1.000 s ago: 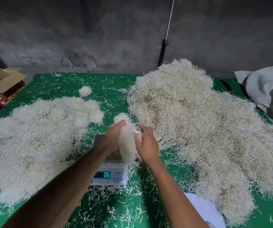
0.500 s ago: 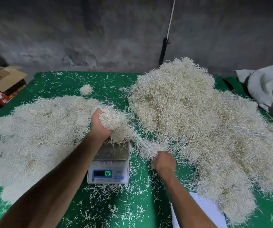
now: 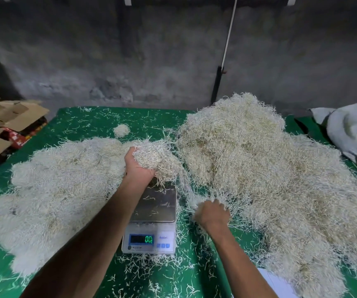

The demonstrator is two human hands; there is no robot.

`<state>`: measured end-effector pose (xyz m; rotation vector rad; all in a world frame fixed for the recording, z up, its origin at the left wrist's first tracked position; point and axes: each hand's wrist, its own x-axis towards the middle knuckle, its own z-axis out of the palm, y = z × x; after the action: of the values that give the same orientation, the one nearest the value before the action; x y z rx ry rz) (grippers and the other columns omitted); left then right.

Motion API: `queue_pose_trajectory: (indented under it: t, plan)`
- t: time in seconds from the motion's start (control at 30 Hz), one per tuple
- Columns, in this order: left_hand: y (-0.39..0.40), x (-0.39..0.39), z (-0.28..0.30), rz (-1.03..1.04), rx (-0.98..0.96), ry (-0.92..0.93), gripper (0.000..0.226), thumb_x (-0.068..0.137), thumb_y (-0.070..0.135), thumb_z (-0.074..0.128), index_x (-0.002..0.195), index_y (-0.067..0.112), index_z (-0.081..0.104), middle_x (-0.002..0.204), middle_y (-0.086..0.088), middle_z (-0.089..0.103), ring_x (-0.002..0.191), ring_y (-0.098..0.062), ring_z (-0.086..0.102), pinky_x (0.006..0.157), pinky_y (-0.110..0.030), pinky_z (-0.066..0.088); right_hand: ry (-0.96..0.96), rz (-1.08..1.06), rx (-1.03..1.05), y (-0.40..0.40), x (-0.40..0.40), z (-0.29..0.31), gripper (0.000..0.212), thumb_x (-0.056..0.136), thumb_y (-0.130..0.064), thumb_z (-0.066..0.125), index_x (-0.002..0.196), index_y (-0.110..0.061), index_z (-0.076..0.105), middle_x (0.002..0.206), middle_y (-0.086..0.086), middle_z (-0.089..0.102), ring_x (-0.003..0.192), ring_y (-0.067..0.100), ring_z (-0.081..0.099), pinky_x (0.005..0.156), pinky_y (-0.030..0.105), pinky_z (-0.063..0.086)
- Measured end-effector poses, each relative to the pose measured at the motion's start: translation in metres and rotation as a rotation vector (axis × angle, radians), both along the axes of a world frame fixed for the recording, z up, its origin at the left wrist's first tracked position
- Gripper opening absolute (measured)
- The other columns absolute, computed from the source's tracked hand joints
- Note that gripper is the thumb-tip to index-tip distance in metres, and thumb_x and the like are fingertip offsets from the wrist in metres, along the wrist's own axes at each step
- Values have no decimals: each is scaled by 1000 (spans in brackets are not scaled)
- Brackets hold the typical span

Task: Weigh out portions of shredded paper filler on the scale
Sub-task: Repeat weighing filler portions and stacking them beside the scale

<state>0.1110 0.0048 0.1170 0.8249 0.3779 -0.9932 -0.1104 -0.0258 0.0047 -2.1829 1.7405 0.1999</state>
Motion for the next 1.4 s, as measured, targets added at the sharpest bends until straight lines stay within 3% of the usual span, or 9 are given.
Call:
queue_pose_trajectory:
  t: [0.13, 0.3, 0.57, 0.67, 0.77, 0.93, 1.0, 1.13, 1.4]
  plan:
    - [-7, -14, 19, -48, -70, 2, 33, 84, 38, 76, 100, 12, 62, 90, -12, 71, 76, -31, 69, 54, -39, 52, -71, 67, -167, -2, 45, 69, 54, 89, -48, 70, 132, -17, 57, 151, 13, 44, 140, 37, 41, 114, 58, 34]
    - [-4, -17, 19, -96, -73, 20, 59, 87, 44, 71, 136, 16, 53, 131, -15, 57, 110, -35, 59, 83, -52, 51, -353, 56, -159, -7, 64, 107, 5, 93, -6, 64, 90, -7, 60, 78, 4, 58, 62, 12, 54, 52, 26, 43]
    - [27, -24, 25, -735, -82, -491, 57, 77, 35, 86, 129, 27, 63, 138, -17, 61, 121, -43, 61, 97, -69, 47, -1176, -92, 107, -18, 66, 141, 26, 102, 3, 42, 114, -7, 63, 100, 4, 62, 64, 1, 56, 57, 20, 53]
    - [20, -27, 48, -671, -71, -418, 71, 72, 40, 86, 131, 14, 58, 124, -18, 68, 106, -37, 71, 88, -51, 58, -1044, -37, 76, -15, 61, 141, 30, 97, 12, 41, 113, -6, 58, 104, 15, 62, 71, -3, 60, 59, 17, 53]
    - [12, -22, 71, -616, -75, -487, 63, 80, 51, 71, 129, 14, 57, 123, -19, 69, 105, -35, 72, 92, -53, 56, -1075, 37, -29, -9, 53, 125, 58, 100, -2, 47, 152, -26, 36, 152, -12, 30, 134, 9, 38, 115, 36, 32]
    - [7, -17, 103, -520, 2, -381, 76, 94, 63, 50, 154, 18, 34, 152, -6, 38, 130, -35, 50, 92, -53, 54, -735, 279, -106, 1, 59, 81, 43, 107, -40, 46, 145, -21, 40, 130, -12, 46, 114, 15, 55, 104, 44, 48]
    - [6, -17, 110, -492, 67, -381, 59, 105, 39, 48, 156, 14, 30, 154, -18, 37, 128, -41, 47, 60, -41, 60, -514, 311, -322, -3, 56, 66, 23, 109, -36, 42, 106, -19, 57, 96, -8, 60, 82, 11, 59, 76, 29, 55]
    - [5, 5, 91, -440, 190, -397, 72, 99, -4, 51, 156, 28, 24, 155, -21, 30, 127, -43, 49, 79, -32, 60, -370, 183, -387, -23, 34, 59, 22, 105, -12, 48, 85, -21, 52, 73, -11, 51, 60, 0, 51, 51, 14, 42]
    - [32, 44, 40, -371, 384, -512, 79, 98, 2, 55, 160, 28, 15, 163, -21, 15, 145, -45, 28, 112, -49, 43, -778, -388, -89, -50, 4, 63, 37, 108, -22, 47, 130, 6, 56, 121, 27, 66, 87, 28, 65, 84, 41, 58]
